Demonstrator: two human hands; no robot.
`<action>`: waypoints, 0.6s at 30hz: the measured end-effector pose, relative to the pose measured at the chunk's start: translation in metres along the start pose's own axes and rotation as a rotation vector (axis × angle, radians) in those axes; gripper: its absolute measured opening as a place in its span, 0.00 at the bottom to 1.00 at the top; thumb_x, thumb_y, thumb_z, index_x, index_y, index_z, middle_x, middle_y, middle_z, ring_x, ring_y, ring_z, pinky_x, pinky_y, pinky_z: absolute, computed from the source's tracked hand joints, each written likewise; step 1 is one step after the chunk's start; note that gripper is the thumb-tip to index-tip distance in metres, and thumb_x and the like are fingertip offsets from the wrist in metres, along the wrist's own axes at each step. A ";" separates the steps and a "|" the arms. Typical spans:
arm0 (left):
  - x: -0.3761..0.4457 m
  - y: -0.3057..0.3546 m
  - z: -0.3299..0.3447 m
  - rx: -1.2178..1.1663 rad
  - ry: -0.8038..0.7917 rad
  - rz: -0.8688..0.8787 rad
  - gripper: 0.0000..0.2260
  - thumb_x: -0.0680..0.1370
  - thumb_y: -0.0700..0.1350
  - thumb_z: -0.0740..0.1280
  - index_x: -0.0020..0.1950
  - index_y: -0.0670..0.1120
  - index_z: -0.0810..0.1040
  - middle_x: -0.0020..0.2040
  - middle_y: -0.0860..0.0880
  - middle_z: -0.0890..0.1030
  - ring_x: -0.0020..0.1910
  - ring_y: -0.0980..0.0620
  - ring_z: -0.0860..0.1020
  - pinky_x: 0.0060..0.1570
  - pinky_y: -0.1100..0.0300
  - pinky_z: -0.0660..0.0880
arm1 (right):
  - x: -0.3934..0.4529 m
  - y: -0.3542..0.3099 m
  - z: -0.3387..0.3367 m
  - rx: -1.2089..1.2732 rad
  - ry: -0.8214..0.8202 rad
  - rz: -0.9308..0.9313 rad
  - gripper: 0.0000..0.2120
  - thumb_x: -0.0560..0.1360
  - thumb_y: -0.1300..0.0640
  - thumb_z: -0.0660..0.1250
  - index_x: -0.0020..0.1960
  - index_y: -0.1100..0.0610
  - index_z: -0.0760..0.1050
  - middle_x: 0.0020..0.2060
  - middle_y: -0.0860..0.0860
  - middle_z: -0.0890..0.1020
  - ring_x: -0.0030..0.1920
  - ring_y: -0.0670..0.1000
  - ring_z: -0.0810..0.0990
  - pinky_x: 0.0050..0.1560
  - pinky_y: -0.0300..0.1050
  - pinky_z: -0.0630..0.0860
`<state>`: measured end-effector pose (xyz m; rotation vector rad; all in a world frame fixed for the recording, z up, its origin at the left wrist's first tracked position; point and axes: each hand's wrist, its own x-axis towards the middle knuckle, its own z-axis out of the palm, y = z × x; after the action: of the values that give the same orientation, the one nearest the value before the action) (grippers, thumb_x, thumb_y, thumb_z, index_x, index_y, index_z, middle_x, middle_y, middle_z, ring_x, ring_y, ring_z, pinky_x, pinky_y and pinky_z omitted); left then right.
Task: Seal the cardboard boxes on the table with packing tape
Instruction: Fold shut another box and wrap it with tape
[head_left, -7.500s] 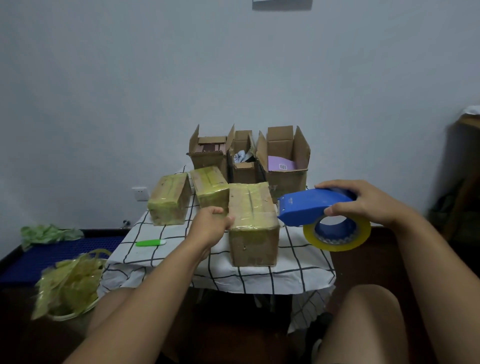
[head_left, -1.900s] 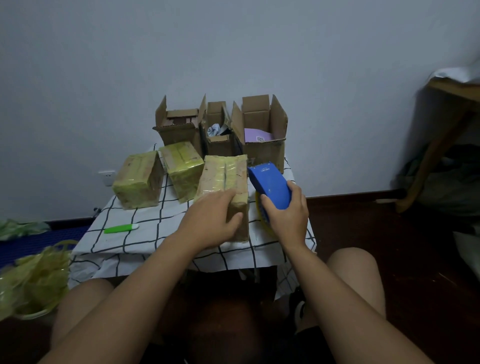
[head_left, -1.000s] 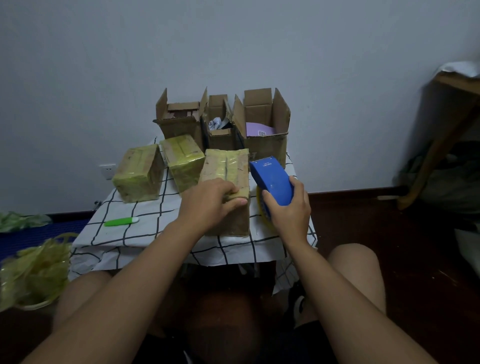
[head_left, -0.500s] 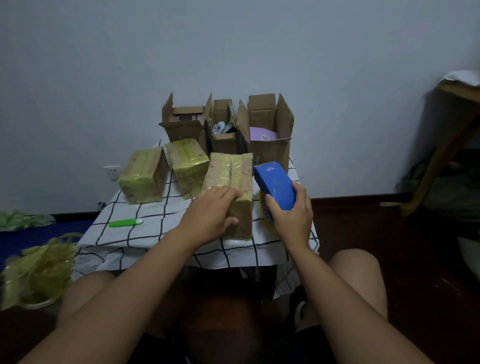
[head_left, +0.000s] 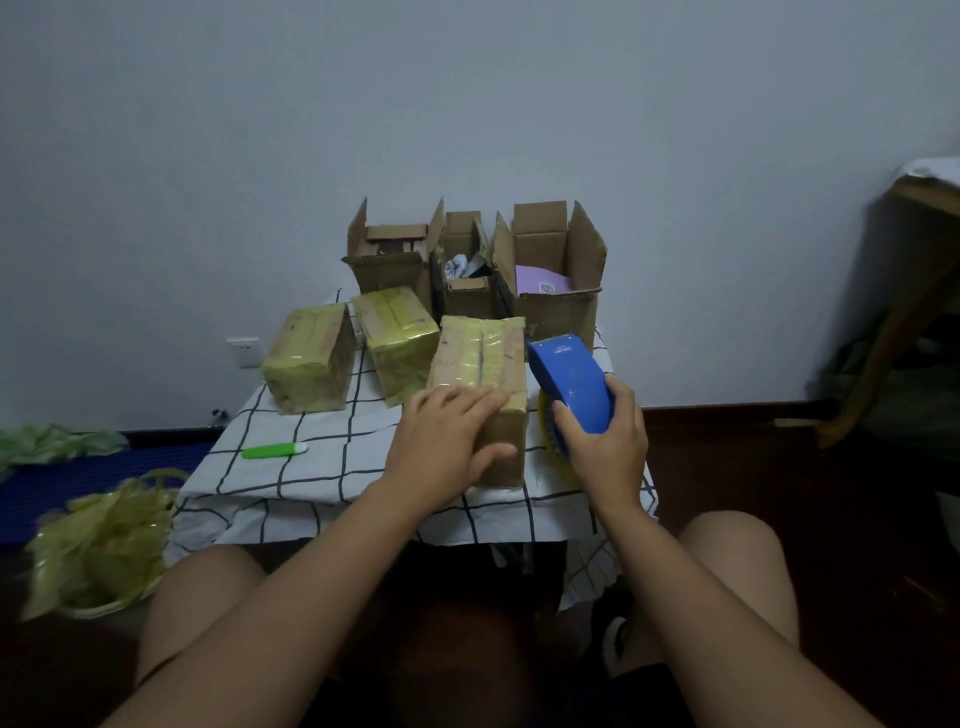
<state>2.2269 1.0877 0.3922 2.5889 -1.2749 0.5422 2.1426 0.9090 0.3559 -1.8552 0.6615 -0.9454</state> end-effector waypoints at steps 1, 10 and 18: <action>0.004 -0.001 -0.005 -0.041 0.000 -0.036 0.23 0.80 0.63 0.58 0.73 0.58 0.67 0.69 0.55 0.75 0.66 0.49 0.71 0.64 0.51 0.63 | 0.000 0.000 0.000 0.001 0.002 -0.002 0.30 0.73 0.47 0.74 0.70 0.50 0.67 0.57 0.44 0.69 0.56 0.46 0.71 0.50 0.42 0.71; 0.012 -0.019 0.002 -0.196 0.204 0.037 0.20 0.81 0.59 0.56 0.56 0.50 0.83 0.54 0.52 0.84 0.50 0.49 0.82 0.46 0.54 0.75 | 0.003 0.001 0.002 -0.032 0.007 -0.005 0.29 0.73 0.47 0.74 0.70 0.51 0.68 0.57 0.46 0.70 0.55 0.47 0.71 0.48 0.41 0.69; 0.003 -0.027 -0.002 -0.100 -0.002 0.111 0.26 0.78 0.59 0.65 0.73 0.49 0.71 0.69 0.51 0.75 0.66 0.49 0.72 0.64 0.50 0.68 | 0.004 -0.003 0.003 -0.037 -0.013 0.001 0.29 0.74 0.47 0.74 0.70 0.51 0.67 0.57 0.46 0.69 0.55 0.48 0.71 0.50 0.44 0.71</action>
<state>2.2499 1.1029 0.3947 2.4505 -1.4150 0.4816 2.1470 0.9088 0.3595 -1.8918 0.6761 -0.9258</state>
